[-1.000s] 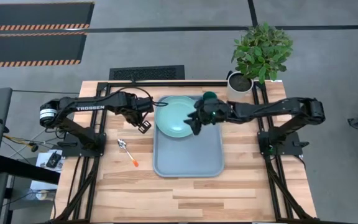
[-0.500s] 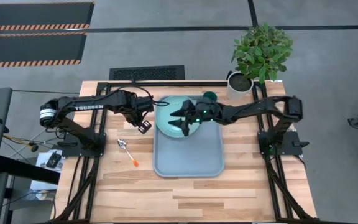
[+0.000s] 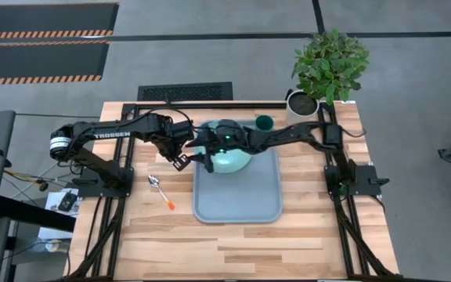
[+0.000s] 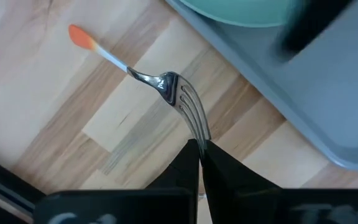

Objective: Pick and place plate/cup/fork/spoon on tray
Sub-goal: Put the orange fork on the gray serving tray to the bottom of the light green plate

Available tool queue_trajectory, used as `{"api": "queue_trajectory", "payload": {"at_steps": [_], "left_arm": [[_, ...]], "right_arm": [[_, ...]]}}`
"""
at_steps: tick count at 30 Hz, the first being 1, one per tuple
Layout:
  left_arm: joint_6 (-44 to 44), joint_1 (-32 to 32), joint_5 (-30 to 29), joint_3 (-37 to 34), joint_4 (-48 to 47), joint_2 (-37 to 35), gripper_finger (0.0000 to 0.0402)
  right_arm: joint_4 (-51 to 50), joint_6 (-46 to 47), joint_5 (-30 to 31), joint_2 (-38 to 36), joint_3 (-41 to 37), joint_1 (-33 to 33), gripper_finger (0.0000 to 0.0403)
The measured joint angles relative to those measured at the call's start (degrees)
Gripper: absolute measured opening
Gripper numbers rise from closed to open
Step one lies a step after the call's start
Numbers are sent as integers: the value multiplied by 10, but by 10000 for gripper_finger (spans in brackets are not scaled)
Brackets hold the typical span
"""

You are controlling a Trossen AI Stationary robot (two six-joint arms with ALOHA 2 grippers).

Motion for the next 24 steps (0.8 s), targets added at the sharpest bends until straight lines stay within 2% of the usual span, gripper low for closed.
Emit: {"api": "queue_trajectory", "payload": {"at_steps": [4, 10, 24], "left_arm": [[7, 0, 2, 0, 0, 0, 0], [12, 0, 6, 0, -2, 0, 0], [30, 0, 16, 0, 4, 0, 0]], "right_arm": [[-29, -16, -40, 44, 53, -2, 265], [-32, -21, -42, 84, 96, -5, 265], [-50, -111, -52, 90, 105, -8, 260]]}}
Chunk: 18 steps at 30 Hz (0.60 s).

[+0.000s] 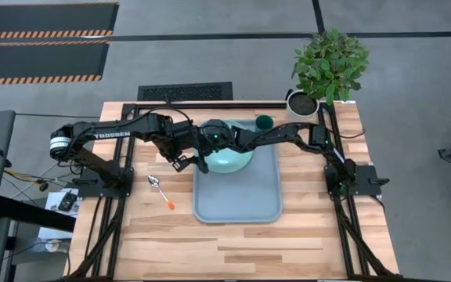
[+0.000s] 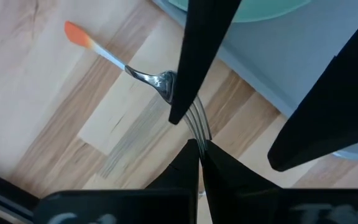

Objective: Pick and place plate/cup/fork/spoon on tray
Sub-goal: Put the orange fork on the gray serving tray to the bottom of the light green plate

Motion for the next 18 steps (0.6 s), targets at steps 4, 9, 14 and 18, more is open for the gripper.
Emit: {"api": "queue_trajectory", "payload": {"at_steps": [4, 9, 14, 18], "left_arm": [[0, 0, 5, 0, 8, 0, 0], [0, 0, 14, 0, 15, 0, 0], [0, 0, 14, 0, 16, 0, 0], [-1, 0, 15, 0, 17, 0, 0]], "right_arm": [[-10, -5, 0, 0, 0, 0, 252], [-23, -7, -1, 0, 0, 0, 239], [-27, -7, 5, 0, 0, 0, 206], [-43, -11, 13, 0, 0, 0, 156]]}}
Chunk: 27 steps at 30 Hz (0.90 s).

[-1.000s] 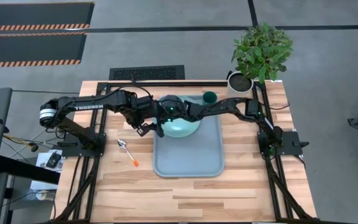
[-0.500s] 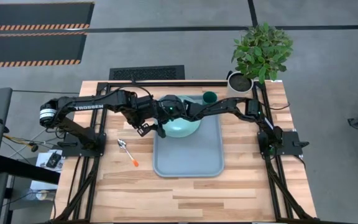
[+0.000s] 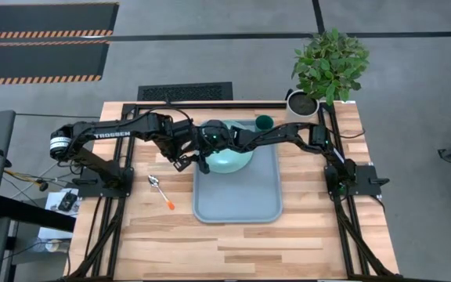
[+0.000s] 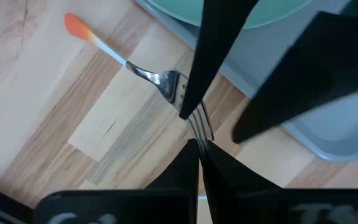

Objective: Pick and place plate/cup/fork/spoon on tray
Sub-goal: Put the orange fork on the gray serving tray to the bottom of the light green plate

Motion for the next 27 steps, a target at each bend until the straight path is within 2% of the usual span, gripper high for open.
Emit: {"api": "queue_trajectory", "payload": {"at_steps": [9, 11, 17, 21, 27], "left_arm": [[-3, 0, -3, 0, 3, 0, 0], [-4, 0, -4, 0, 2, 0, 0], [-2, 0, -14, 16, -16, 0, 18], [19, 0, -16, 76, -76, 0, 65], [32, -1, -68, 185, -152, -27, 131]], "right_arm": [[-10, -3, 25, 0, 0, 0, 28], [-9, -6, 25, 0, -1, 1, 11], [3, -2, 28, 0, -1, 1, 5], [57, 39, 3, 0, -1, -3, 3], [76, 90, -61, -1, 0, -10, 2]]}}
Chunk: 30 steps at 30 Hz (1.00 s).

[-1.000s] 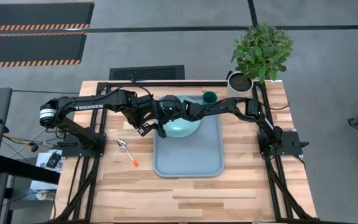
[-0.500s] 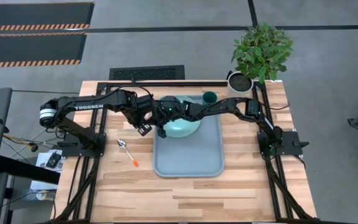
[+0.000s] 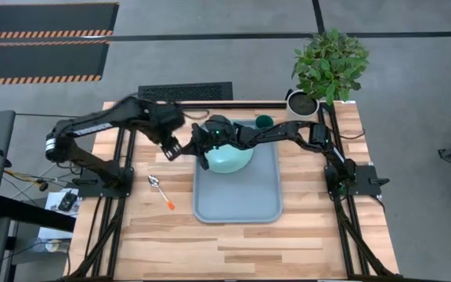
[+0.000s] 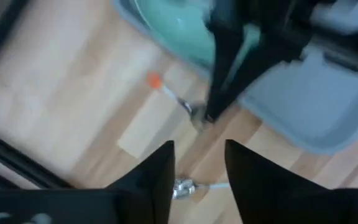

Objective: Pick and place plate/cup/fork/spoon on tray
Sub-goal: Put the orange fork on the gray serving tray to the bottom of the light green plate

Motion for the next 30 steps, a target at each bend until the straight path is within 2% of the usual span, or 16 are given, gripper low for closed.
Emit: {"api": "queue_trajectory", "payload": {"at_steps": [4, 10, 15, 21, 26, 30], "left_arm": [[-2, 5, -19, 38, 13, -49, 151], [-2, 22, -22, 11, 119, -160, 155], [16, 22, 15, -66, 263, -254, 155], [-85, 23, 36, -206, 416, -323, 155], [-164, 31, 158, -305, 582, -336, 155], [-237, 38, 253, -353, 711, -310, 155]], "right_arm": [[-1, 13, -48, -21, 0, 2, 2], [8, 22, -131, -95, -1, -11, 1], [13, 48, -215, -165, -1, -31, 1], [13, 73, -328, -240, 0, -27, 1], [32, 78, -373, -276, 0, -8, 0], [90, 108, -388, -284, 0, 12, 0]]}}
